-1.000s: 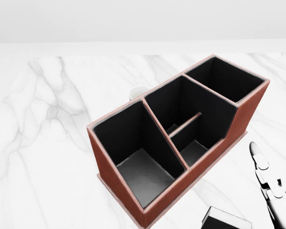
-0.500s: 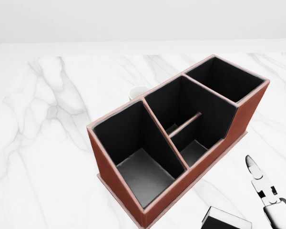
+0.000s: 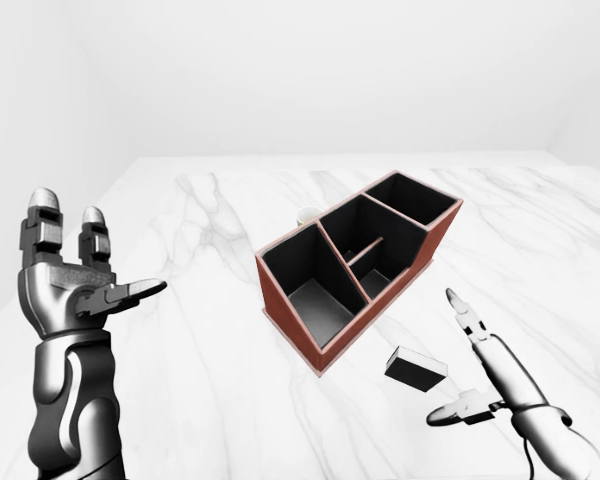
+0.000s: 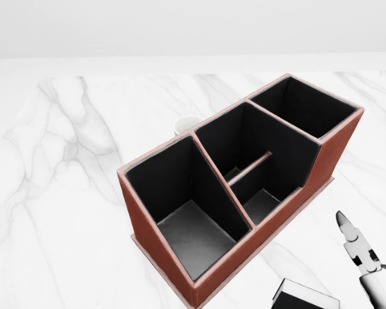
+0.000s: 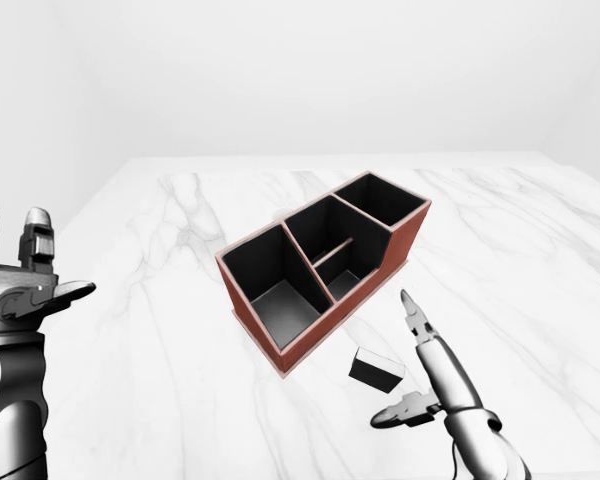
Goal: Pick up the book and place it in the left compartment of the caddy.
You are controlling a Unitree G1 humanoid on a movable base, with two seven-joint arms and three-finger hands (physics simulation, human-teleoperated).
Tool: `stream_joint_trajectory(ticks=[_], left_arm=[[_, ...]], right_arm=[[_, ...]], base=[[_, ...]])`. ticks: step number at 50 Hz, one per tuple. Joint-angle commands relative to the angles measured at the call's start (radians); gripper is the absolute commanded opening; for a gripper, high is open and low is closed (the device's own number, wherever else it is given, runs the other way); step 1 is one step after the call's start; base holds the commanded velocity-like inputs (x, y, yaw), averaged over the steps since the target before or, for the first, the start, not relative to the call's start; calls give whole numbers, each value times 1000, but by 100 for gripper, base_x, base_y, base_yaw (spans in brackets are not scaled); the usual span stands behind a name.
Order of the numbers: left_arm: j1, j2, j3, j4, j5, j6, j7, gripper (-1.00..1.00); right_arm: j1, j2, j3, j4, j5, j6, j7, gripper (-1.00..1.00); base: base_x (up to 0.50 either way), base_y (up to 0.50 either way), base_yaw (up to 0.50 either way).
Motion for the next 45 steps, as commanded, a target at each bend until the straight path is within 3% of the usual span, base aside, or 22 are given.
stream_joint_trajectory(ticks=[1, 11, 45], left_arm=[[3, -3, -3, 0, 4, 0, -2, 100], [6, -5, -6, -6, 10, 0, 1, 100], [5, -11, -14, 6, 24, 0, -7, 100]], right_arm=[[-8, -14, -24, 51, -17, 0, 11, 100], [-2, -18, -61, 70, -36, 0, 52, 100], [-67, -103, -36, 231, -84, 0, 52, 100]], base=[[0, 0, 0], [0, 0, 0], [0, 0, 0]])
